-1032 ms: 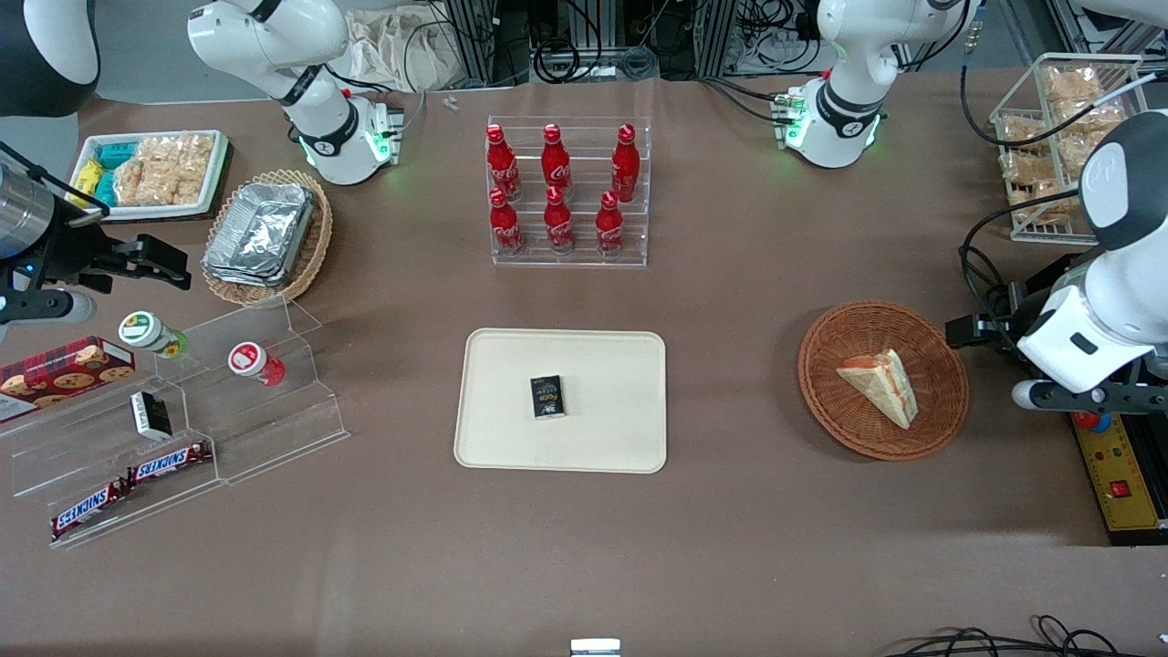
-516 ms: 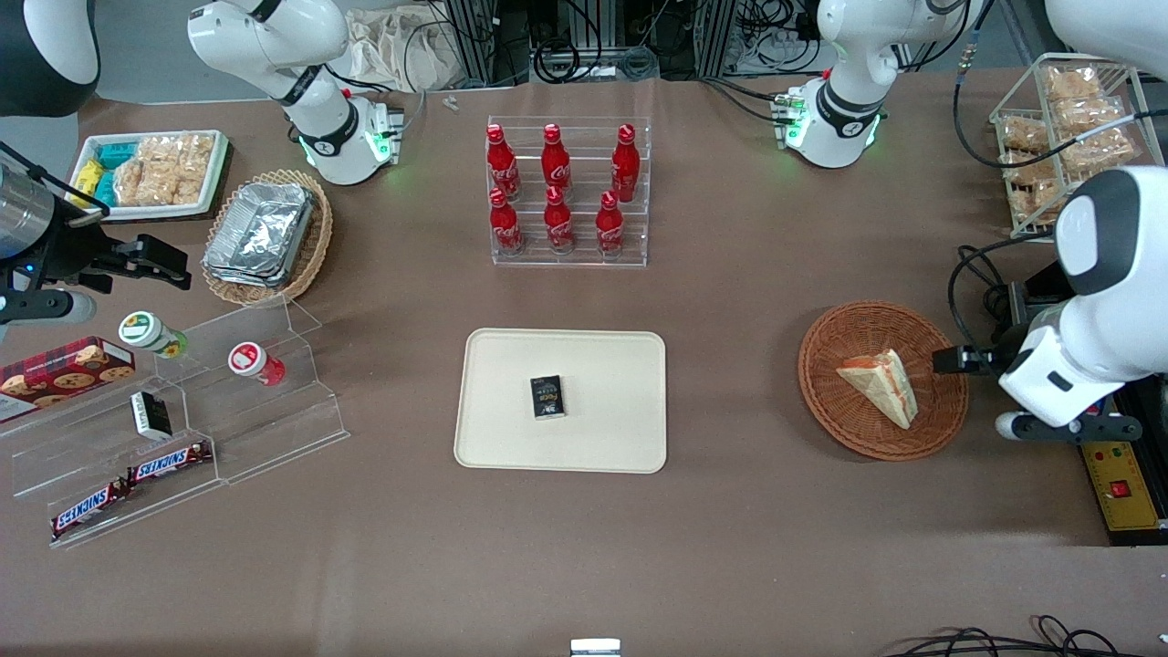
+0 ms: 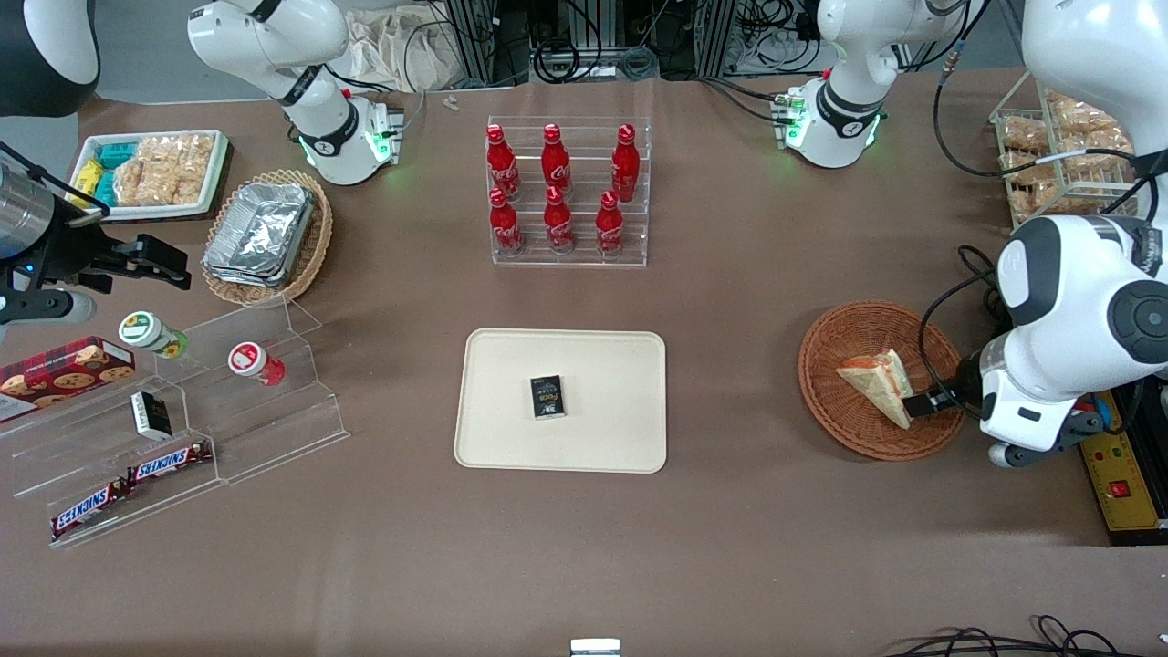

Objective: Place sandwich from basket to tray
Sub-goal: 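Lower the open left gripper over the sandwich in the wicker basket, then close the left gripper on the wrapped sandwich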

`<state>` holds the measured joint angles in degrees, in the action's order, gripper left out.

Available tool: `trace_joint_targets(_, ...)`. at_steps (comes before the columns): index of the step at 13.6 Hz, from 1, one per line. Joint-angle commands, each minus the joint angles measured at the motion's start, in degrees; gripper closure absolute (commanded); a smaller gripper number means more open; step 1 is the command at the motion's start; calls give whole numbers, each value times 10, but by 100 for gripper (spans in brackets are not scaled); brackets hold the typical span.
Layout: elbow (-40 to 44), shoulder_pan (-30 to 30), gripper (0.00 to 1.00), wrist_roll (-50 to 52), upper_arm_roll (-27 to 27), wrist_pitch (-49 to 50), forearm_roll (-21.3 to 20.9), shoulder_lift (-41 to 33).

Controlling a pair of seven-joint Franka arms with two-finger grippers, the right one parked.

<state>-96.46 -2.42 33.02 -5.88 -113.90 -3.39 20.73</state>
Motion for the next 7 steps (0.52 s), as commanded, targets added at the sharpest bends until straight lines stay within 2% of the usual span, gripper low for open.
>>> trace_joint_targets(1,-25,2,0,106,-2,-25,-2,10)
trace_joint_targets(5,-128,-2,0,138,-1,-108,-4,-2)
trace_joint_targets(7,-139,-3,0,139,0,-111,-4,-2)
